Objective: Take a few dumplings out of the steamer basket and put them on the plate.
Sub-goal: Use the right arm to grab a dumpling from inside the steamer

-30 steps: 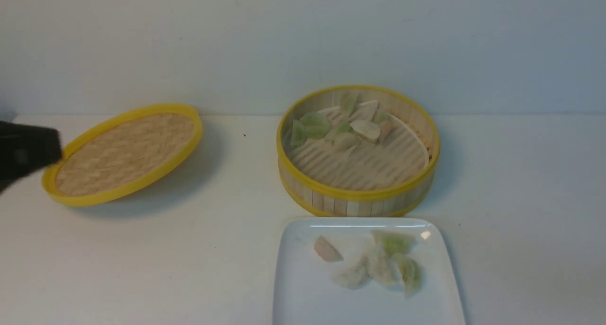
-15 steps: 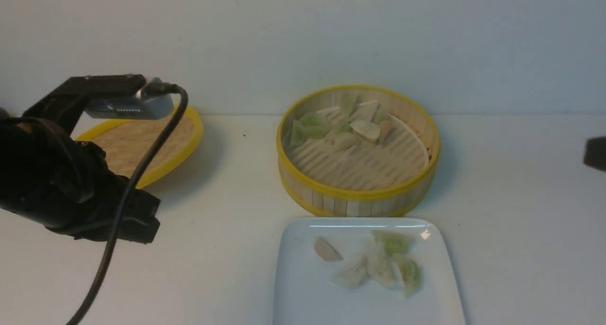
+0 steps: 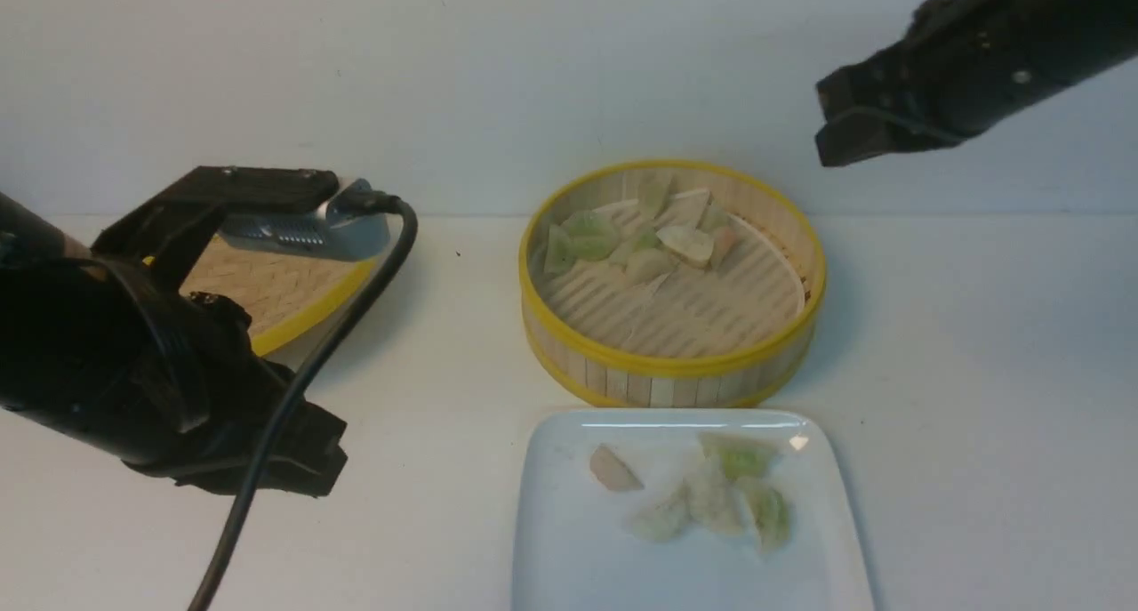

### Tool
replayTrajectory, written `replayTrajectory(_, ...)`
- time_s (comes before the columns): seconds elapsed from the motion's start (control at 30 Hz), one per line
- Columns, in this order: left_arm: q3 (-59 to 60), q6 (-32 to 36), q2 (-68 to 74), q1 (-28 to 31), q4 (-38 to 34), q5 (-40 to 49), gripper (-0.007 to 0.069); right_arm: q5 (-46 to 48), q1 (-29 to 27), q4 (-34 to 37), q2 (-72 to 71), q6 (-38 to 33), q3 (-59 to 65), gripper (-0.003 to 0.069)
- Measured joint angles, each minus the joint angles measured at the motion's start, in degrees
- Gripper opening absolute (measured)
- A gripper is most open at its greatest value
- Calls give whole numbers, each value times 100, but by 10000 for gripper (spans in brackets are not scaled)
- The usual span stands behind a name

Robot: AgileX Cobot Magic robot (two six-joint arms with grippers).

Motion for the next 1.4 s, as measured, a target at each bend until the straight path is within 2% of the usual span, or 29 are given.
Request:
replayTrajectory(0.23,0,-310,-677,0,131,149,-6,-235,25,-279,1325,116,-884,14)
replayTrajectory(0.37,0,-482,-1056,0,152,165,-6,-331,37,-551,2212,136,-1395,98)
replayTrajectory(0.6,0,-562,-1577,0,171,252,-6,-525,37,-598,3443,223,-2294,333)
replayTrajectory(0.73,0,-723,-1719,0,245,290,-6,-677,42,-639,3741,223,-2495,402)
replayTrajectory(1.0,0,-1015,-1772,0,505,367,-6,-1260,39,-695,4022,227,-2533,420)
replayTrajectory(1.13,0,-1032,-1772,0,541,424,-6,-1443,39,-449,4132,227,-2559,418)
replayTrajectory(1.27,0,-1037,-1772,0,547,437,-6,-1455,39,-349,4185,227,-2566,375)
replayTrajectory(1.33,0,-1037,-1772,0,547,437,-6,-1372,39,-376,4185,227,-2578,325)
replayTrajectory(1.4,0,-1044,-1772,0,547,437,-6,-1202,39,-437,4164,227,-2594,323)
